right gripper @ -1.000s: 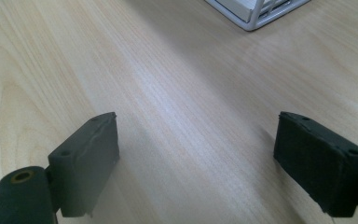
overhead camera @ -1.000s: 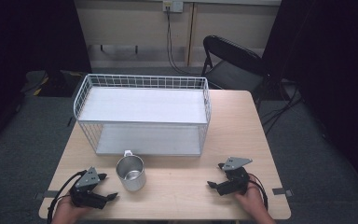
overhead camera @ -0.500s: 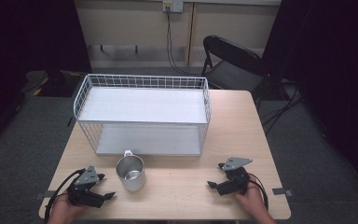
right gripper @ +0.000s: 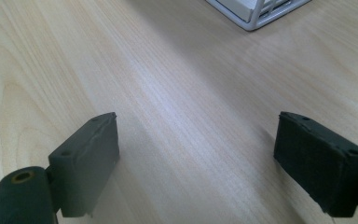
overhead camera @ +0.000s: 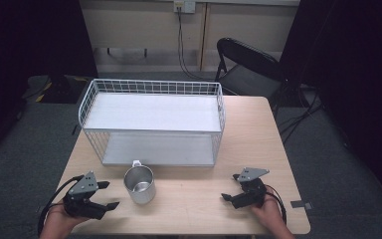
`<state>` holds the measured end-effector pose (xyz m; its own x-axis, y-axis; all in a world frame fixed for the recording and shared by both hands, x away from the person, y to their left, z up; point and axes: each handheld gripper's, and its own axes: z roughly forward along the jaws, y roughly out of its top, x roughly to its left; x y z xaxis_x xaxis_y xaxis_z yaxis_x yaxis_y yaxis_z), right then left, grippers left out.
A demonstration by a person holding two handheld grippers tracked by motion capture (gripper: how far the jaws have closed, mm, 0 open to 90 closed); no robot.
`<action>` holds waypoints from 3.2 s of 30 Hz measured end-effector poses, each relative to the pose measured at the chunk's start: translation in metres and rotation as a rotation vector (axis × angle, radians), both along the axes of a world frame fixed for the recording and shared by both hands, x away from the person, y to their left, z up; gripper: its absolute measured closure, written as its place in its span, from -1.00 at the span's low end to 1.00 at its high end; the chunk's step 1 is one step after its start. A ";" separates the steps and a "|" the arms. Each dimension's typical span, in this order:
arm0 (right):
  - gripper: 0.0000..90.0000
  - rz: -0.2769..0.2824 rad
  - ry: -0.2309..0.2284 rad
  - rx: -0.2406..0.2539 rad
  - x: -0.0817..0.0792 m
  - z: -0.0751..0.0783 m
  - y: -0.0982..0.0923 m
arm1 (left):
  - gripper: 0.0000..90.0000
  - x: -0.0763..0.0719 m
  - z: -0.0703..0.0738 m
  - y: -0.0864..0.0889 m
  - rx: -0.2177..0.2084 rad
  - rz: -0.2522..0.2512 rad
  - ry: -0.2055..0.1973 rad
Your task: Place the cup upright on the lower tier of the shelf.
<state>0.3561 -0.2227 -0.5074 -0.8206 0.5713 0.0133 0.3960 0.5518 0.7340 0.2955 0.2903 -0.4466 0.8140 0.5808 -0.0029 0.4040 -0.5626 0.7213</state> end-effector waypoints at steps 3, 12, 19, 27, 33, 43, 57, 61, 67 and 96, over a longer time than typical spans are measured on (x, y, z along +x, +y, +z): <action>-0.71 0.000 0.000 0.000 0.000 0.000 0.000 | -0.51 0.000 0.004 -0.002 -0.002 -0.003 0.000; -0.71 0.000 0.000 0.000 0.000 0.000 0.000 | -0.52 -0.002 0.019 -0.011 -0.008 -0.032 -0.002; -0.71 0.000 0.000 0.000 0.000 0.000 0.000 | -0.52 -0.004 0.027 -0.013 -0.015 -0.039 -0.005; -0.71 0.000 0.000 0.000 0.000 0.000 0.000 | -0.52 -0.005 0.036 -0.017 -0.009 -0.045 -0.002; -0.71 0.000 0.000 0.000 0.000 0.000 0.000 | -0.53 -0.004 0.040 -0.021 -0.003 -0.059 0.000; -0.71 0.000 0.001 0.001 0.000 0.000 0.000 | -0.54 -0.003 0.048 -0.026 -0.007 -0.072 -0.010; -0.71 0.000 0.001 0.001 0.000 0.000 0.000 | -0.54 0.005 0.053 -0.051 -0.031 -0.090 -0.032; -0.71 0.000 0.000 0.001 0.000 0.000 0.000 | -0.53 0.008 0.054 -0.058 -0.031 -0.099 -0.024; -0.71 0.000 0.000 0.001 0.000 0.000 0.000 | -0.46 0.010 0.050 -0.066 -0.018 -0.097 -0.009; -0.71 0.002 0.001 0.001 0.000 0.000 0.000 | 0.06 0.016 0.028 -0.079 0.035 -0.112 0.025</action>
<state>0.3562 -0.2230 -0.5074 -0.8218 0.5696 0.0147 0.3957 0.5519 0.7340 0.3119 0.2109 -0.4188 0.8737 0.4865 -0.0052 0.3547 -0.6296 0.6913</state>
